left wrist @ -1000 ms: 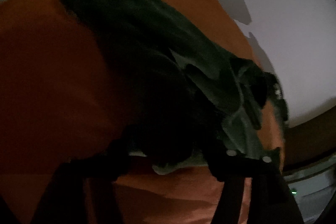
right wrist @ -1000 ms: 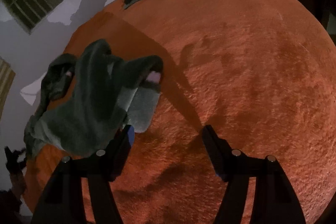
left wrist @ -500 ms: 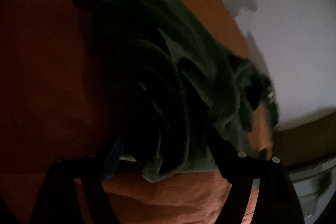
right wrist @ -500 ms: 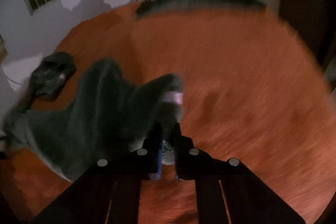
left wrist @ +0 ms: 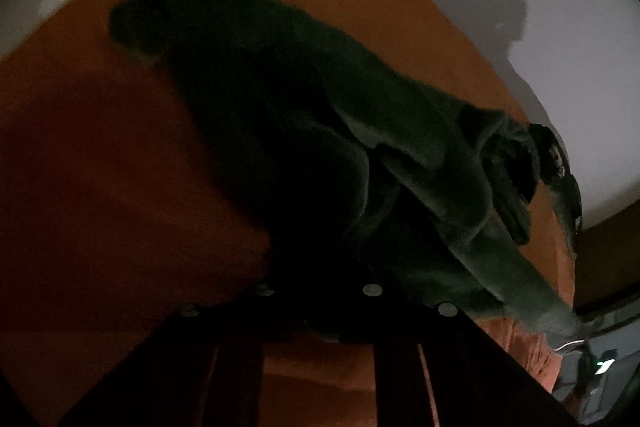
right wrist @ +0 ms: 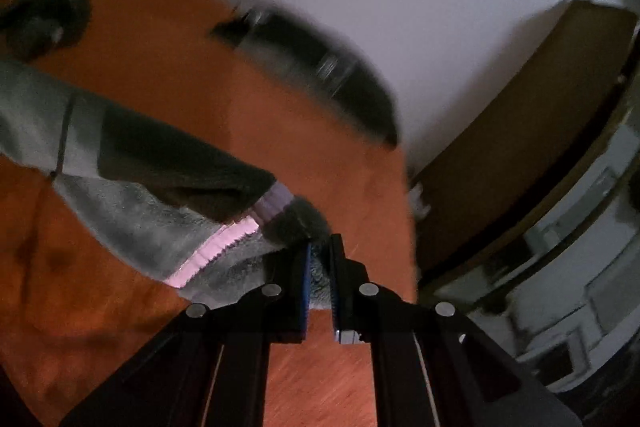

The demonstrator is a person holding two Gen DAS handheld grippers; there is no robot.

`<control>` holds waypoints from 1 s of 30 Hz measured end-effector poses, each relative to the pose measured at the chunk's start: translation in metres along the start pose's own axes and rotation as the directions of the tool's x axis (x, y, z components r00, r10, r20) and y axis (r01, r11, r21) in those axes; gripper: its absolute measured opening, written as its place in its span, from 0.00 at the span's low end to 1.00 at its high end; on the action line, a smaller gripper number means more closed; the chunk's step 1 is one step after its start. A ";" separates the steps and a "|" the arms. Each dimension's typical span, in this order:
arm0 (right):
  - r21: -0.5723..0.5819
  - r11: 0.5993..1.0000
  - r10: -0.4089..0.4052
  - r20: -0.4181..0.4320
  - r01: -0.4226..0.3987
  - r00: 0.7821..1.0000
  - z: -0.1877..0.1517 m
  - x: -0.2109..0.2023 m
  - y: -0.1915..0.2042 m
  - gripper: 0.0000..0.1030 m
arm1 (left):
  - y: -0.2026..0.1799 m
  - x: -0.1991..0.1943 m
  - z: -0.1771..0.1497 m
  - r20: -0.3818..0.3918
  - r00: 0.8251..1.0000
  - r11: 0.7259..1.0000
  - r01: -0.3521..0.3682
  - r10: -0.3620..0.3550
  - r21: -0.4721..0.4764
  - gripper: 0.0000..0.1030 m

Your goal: Fold clothes

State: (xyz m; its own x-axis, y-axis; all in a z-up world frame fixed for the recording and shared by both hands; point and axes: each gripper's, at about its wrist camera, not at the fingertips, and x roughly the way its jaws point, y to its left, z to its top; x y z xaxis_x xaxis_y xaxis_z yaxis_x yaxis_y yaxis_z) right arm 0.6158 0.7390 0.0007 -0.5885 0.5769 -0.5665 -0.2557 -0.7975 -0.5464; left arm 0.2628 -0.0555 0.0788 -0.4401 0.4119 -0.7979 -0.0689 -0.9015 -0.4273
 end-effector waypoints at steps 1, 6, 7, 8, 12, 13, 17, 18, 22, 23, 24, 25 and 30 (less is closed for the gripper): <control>0.030 0.999 0.021 -0.003 -0.021 1.000 -0.005 -0.005 0.000 0.07 | 0.000 -0.014 0.006 0.012 1.000 1.000 0.004 -0.005 0.005 0.10; 0.204 0.972 0.118 0.013 -0.118 0.993 -0.022 -0.036 -0.012 0.07 | 0.009 -0.099 0.031 0.146 0.989 1.000 -0.021 0.018 0.017 0.07; 0.239 0.962 0.129 0.024 -0.131 0.991 -0.020 -0.045 -0.014 0.07 | 0.017 -0.116 0.035 0.185 0.982 0.999 -0.046 0.044 0.008 0.00; 0.276 0.951 0.135 0.039 -0.141 0.990 -0.018 -0.055 -0.017 0.07 | 0.025 -0.132 0.038 0.225 0.972 0.997 -0.071 0.070 -0.002 0.00; 0.382 0.910 0.168 0.025 -0.165 0.986 -0.010 -0.062 -0.026 0.07 | 0.082 -0.139 0.044 0.197 0.961 0.978 -0.176 0.196 -0.112 0.00; 0.386 0.904 0.196 0.008 -0.184 0.981 -0.011 -0.056 -0.024 0.07 | 0.097 -0.134 0.043 0.160 0.960 0.968 -0.208 0.229 -0.137 0.00; 0.333 0.917 0.286 -0.160 -0.221 0.945 -0.031 -0.022 -0.005 0.07 | 0.112 -0.103 0.015 0.020 0.991 0.980 -0.127 0.131 -0.152 0.05; 0.339 0.912 0.312 -0.204 -0.232 0.928 -0.038 -0.013 -0.001 0.07 | 0.106 -0.094 0.007 -0.009 0.995 0.987 -0.099 0.098 -0.125 0.07; 0.476 0.834 0.399 -0.170 -0.280 0.901 -0.034 -0.022 -0.014 0.36 | 0.077 -0.064 -0.013 -0.122 0.990 0.997 -0.066 0.071 0.047 0.43; 0.482 0.825 0.407 -0.144 -0.295 0.902 -0.033 -0.032 -0.013 0.53 | 0.071 -0.057 -0.015 -0.129 0.989 0.997 -0.059 0.066 0.057 0.44; 0.480 0.827 0.399 -0.133 -0.293 0.907 -0.031 -0.039 -0.013 0.61 | 0.065 -0.051 -0.017 -0.136 0.989 0.996 -0.051 0.060 0.066 0.44; 0.478 0.829 0.392 -0.123 -0.291 0.912 -0.029 -0.046 -0.012 0.67 | 0.061 -0.048 -0.018 -0.140 0.989 0.997 -0.039 0.048 0.062 0.44; 0.516 0.806 0.403 -0.118 -0.291 0.908 -0.021 -0.051 -0.013 0.67 | 0.049 -0.026 -0.028 -0.202 0.979 0.998 -0.016 0.030 0.069 0.49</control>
State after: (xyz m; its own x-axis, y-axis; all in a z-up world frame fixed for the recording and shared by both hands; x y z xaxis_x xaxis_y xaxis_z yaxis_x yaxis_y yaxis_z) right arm 0.6654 0.7235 0.0242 -0.5468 0.2229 -0.8071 -0.4303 -0.9017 0.0424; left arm 0.2955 -0.1067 0.0669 -0.2518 0.4030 -0.8799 -0.1230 -0.9151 -0.3839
